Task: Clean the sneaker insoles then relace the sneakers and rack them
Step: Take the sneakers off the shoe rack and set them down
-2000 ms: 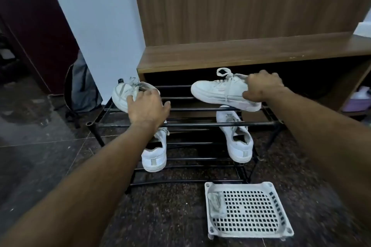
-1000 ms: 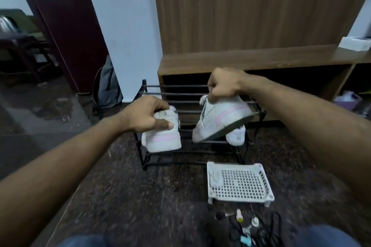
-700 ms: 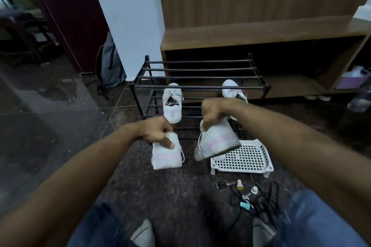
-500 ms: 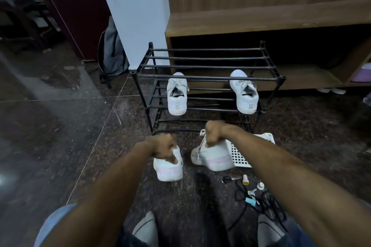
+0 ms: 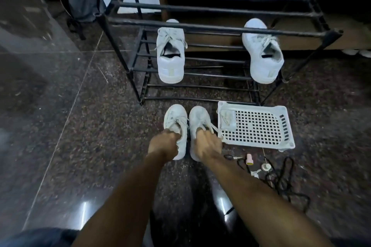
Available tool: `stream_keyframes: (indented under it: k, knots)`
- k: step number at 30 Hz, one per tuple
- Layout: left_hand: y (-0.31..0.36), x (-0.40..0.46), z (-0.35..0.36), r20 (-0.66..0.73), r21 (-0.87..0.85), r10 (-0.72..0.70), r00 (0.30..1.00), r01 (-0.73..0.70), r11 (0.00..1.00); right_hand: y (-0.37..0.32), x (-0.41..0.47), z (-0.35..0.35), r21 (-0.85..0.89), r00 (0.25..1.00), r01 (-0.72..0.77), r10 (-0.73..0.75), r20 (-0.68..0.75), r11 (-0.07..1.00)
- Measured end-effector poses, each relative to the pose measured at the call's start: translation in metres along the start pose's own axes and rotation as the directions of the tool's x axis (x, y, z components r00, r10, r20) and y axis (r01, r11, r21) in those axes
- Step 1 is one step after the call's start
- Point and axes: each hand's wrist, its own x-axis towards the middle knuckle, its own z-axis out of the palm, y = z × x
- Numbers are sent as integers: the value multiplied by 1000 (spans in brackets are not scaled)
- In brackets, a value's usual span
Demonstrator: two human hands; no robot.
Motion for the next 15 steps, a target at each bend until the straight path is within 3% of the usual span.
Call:
stream_keyframes:
  k: [3, 11, 15]
  knots:
    - [6, 4, 22, 81, 19, 33, 996, -35, 999, 12, 1, 25, -24, 997, -41, 42, 57, 999]
    - [21, 12, 32, 36, -72, -30, 999, 33, 997, 19, 34, 19, 0, 993, -107, 107, -45, 994]
    - [24, 22, 26, 112, -13, -55, 992, 57, 998, 21, 44, 14, -15, 992, -128, 127, -26, 992]
